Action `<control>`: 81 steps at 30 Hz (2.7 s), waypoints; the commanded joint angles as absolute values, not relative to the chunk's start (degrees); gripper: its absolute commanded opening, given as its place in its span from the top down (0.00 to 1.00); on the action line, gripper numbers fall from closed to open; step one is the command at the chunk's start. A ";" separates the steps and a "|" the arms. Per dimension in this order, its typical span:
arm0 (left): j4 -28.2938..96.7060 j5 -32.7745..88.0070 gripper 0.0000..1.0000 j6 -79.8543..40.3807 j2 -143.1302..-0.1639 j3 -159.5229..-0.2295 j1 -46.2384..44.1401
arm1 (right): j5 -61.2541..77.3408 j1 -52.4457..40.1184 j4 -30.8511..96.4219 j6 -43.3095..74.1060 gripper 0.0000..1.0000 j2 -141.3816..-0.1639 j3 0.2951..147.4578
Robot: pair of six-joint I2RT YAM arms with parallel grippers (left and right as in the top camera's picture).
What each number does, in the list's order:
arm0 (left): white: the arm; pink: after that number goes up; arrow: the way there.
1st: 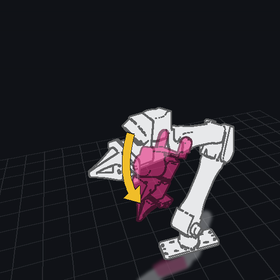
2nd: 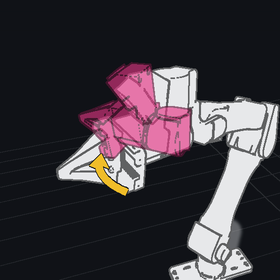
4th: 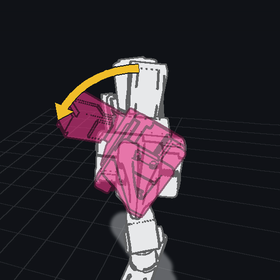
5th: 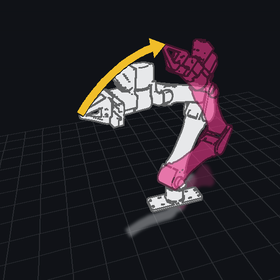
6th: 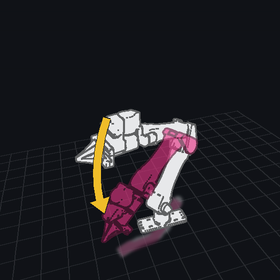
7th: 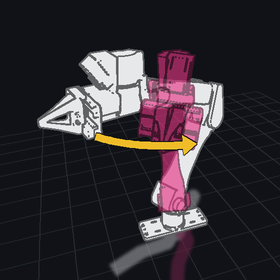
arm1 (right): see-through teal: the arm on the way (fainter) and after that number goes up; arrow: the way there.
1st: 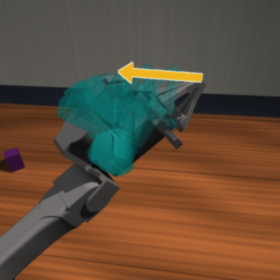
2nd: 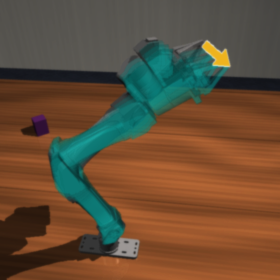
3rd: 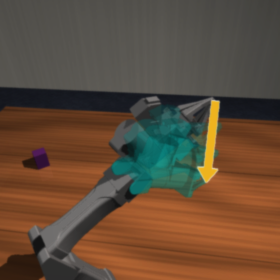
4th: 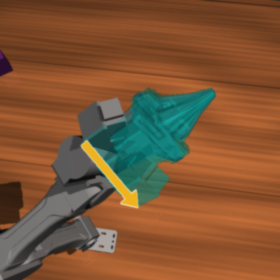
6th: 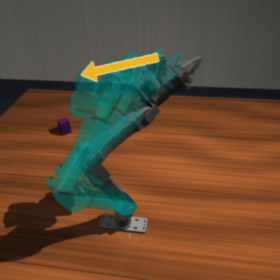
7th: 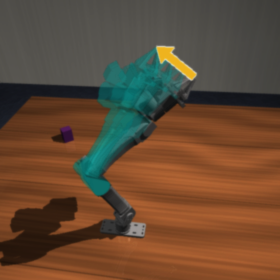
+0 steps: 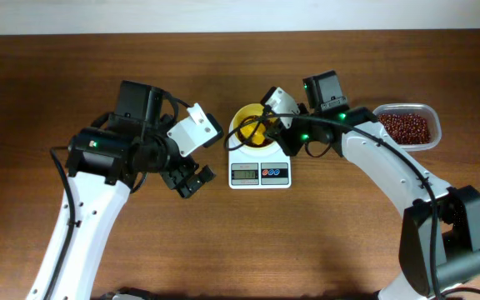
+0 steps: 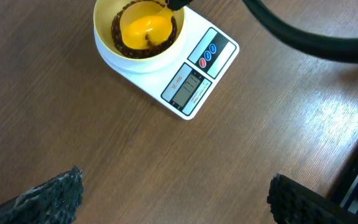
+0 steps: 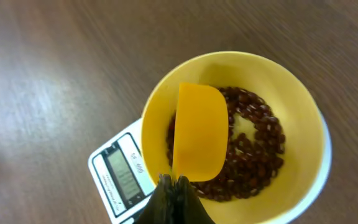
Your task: Scoop item into bowl and weigh 50g on scale
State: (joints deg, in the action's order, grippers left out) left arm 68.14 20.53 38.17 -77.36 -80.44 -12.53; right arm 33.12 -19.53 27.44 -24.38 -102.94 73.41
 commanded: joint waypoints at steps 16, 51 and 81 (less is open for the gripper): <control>68.18 20.53 0.01 38.65 -77.17 -80.44 -12.60 | 47.24 -11.90 26.59 -8.47 0.96 -103.39 74.17; 68.18 20.56 0.01 38.65 -77.17 -80.44 -12.60 | 63.77 -2.79 11.79 10.02 0.96 -103.35 74.17; 68.18 20.56 0.01 38.65 -77.17 -80.44 -12.60 | 30.52 31.05 35.22 -22.09 0.96 -93.25 74.17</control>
State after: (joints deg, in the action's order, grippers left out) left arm 68.12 20.56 38.17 -77.36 -80.44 -12.53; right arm 35.75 32.14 35.20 -21.21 -97.10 73.82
